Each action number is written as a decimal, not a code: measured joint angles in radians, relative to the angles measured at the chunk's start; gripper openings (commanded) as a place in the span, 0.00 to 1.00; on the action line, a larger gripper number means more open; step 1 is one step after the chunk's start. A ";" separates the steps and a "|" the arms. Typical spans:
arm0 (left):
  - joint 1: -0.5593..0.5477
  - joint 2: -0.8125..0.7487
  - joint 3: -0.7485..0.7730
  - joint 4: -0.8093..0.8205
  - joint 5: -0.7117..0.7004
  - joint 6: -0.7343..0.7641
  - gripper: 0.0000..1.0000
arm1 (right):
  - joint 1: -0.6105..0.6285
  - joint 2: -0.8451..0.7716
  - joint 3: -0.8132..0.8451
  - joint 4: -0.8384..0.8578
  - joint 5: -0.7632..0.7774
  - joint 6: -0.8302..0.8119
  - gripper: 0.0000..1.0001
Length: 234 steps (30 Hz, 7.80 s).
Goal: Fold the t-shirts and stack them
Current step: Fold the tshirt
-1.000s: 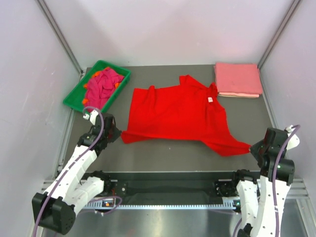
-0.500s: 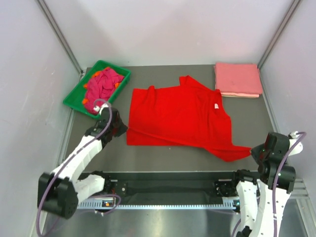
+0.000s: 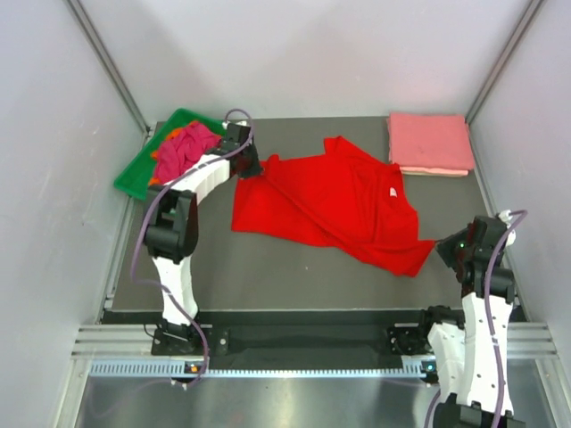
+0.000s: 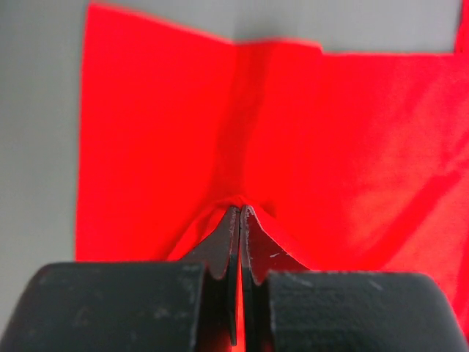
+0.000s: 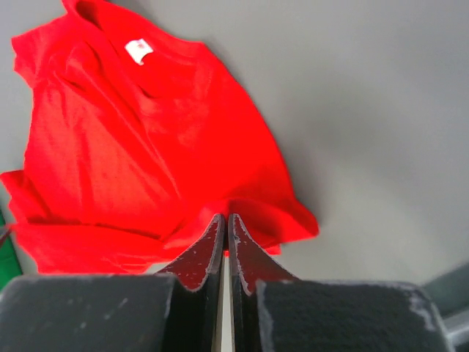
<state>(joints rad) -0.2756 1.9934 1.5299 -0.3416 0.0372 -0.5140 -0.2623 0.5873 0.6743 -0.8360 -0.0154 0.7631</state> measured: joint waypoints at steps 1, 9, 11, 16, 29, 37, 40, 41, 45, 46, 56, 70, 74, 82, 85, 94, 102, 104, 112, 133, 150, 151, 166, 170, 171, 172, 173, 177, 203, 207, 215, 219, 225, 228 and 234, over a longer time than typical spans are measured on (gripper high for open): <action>0.000 0.042 0.037 -0.001 0.001 0.011 0.00 | 0.000 0.010 -0.007 0.027 -0.009 0.000 0.00; 0.004 0.274 0.232 -0.029 -0.068 0.048 0.00 | 0.026 0.157 -0.093 0.241 -0.069 0.056 0.00; 0.005 0.294 0.283 -0.057 -0.116 0.052 0.00 | 0.055 0.185 -0.110 0.293 -0.068 0.079 0.00; 0.002 0.327 0.338 -0.103 -0.248 0.052 0.00 | 0.211 0.290 -0.111 0.410 -0.028 0.115 0.00; 0.014 0.223 0.274 -0.254 -0.352 0.071 0.00 | 0.335 0.379 0.056 0.248 0.230 0.089 0.00; 0.024 -0.249 -0.103 -0.352 -0.441 0.072 0.00 | 0.285 0.231 0.196 0.041 0.308 -0.005 0.00; 0.024 -0.409 -0.191 -0.359 -0.466 0.071 0.00 | 0.285 0.194 0.227 -0.027 0.318 -0.022 0.00; 0.024 -0.460 -0.227 -0.359 -0.472 0.070 0.00 | 0.285 0.180 0.232 -0.049 0.318 -0.028 0.00; 0.024 -0.610 -0.349 -0.393 -0.472 0.055 0.00 | 0.285 0.121 0.237 -0.139 0.299 -0.040 0.00; 0.024 -0.639 -0.377 -0.399 -0.470 0.048 0.00 | 0.285 0.102 0.237 -0.161 0.292 -0.045 0.00; 0.000 -0.917 -0.543 -0.518 -0.427 -0.020 0.00 | 0.284 -0.056 0.275 -0.344 0.254 -0.072 0.00; -0.094 -0.818 -0.670 -0.510 -0.412 -0.165 0.00 | 0.283 -0.008 0.181 -0.338 0.219 -0.130 0.00; -0.092 -0.719 -0.628 -0.482 -0.460 -0.172 0.00 | 0.283 0.116 0.172 -0.257 0.216 -0.161 0.00; -0.060 -0.502 -0.486 -0.388 -0.502 -0.162 0.00 | 0.283 0.380 0.201 -0.081 0.212 -0.201 0.00; -0.040 -0.428 -0.429 -0.371 -0.497 -0.153 0.00 | 0.283 0.470 0.238 -0.032 0.212 -0.222 0.00; 0.003 -0.278 -0.317 -0.335 -0.468 -0.134 0.00 | 0.285 0.727 0.374 0.076 0.197 -0.340 0.00; 0.003 -0.206 -0.299 -0.315 -0.452 -0.129 0.00 | 0.337 0.884 0.515 0.125 0.241 -0.447 0.00; 0.003 -0.200 -0.296 -0.314 -0.449 -0.127 0.00 | 0.350 0.905 0.529 0.138 0.248 -0.476 0.00; 0.003 -0.187 -0.275 -0.307 -0.450 -0.122 0.00 | 0.413 0.968 0.579 0.196 0.291 -0.581 0.00; 0.003 -0.135 -0.264 -0.300 -0.473 -0.131 0.00 | 0.509 1.035 0.621 0.426 0.475 -0.828 0.00; 0.014 -0.119 -0.241 -0.299 -0.476 -0.176 0.00 | 0.520 1.064 0.608 0.472 0.486 -0.869 0.00; 0.014 -0.119 -0.241 -0.299 -0.479 -0.180 0.00 | 0.521 1.064 0.608 0.471 0.486 -0.871 0.00; 0.041 -0.119 -0.234 -0.306 -0.516 -0.222 0.00 | 0.521 1.126 0.609 0.422 0.584 -0.877 0.00; 0.046 -0.119 -0.234 -0.309 -0.512 -0.230 0.00 | 0.521 1.132 0.609 0.409 0.613 -0.876 0.00; 0.048 -0.119 -0.234 -0.309 -0.511 -0.232 0.00 | 0.521 1.132 0.609 0.408 0.619 -0.876 0.00; 0.049 -0.119 -0.234 -0.309 -0.509 -0.233 0.00 | 0.521 1.132 0.609 0.407 0.624 -0.876 0.00; 0.051 -0.119 -0.234 -0.309 -0.506 -0.233 0.00 | 0.521 1.132 0.609 0.405 0.626 -0.876 0.00; 0.054 -0.119 -0.234 -0.296 -0.482 -0.230 0.00 | 0.521 1.132 0.609 0.399 0.639 -0.876 0.00; 0.047 -0.441 -0.375 -0.285 -0.223 -0.006 0.60 | 0.466 0.961 0.436 0.016 0.199 -0.246 0.36; 0.080 -0.463 -0.497 -0.252 -0.093 -0.008 0.59 | 0.395 0.868 0.273 0.025 0.135 -0.170 0.36; 0.224 -0.457 -0.584 -0.180 0.047 -0.014 0.59 | 0.277 0.787 0.115 0.149 0.090 -0.126 0.37; 0.302 -0.457 -0.606 -0.130 0.093 -0.028 0.59 | 0.272 0.787 0.085 0.222 0.066 -0.125 0.37; 0.311 -0.453 -0.625 -0.071 0.109 -0.047 0.57 | 0.272 0.808 0.058 0.304 0.040 -0.125 0.37; 0.311 -0.435 -0.640 -0.037 0.118 -0.064 0.57 | 0.272 0.820 0.052 0.331 0.045 -0.125 0.36; 0.311 -0.408 -0.657 0.003 0.120 -0.095 0.52 | 0.272 0.827 0.037 0.402 0.053 -0.125 0.34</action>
<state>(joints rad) 0.0349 1.5852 0.8730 -0.3386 0.1570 -0.6090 0.0101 1.4139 0.7113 -0.4339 0.0372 0.6384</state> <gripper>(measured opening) 0.538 0.355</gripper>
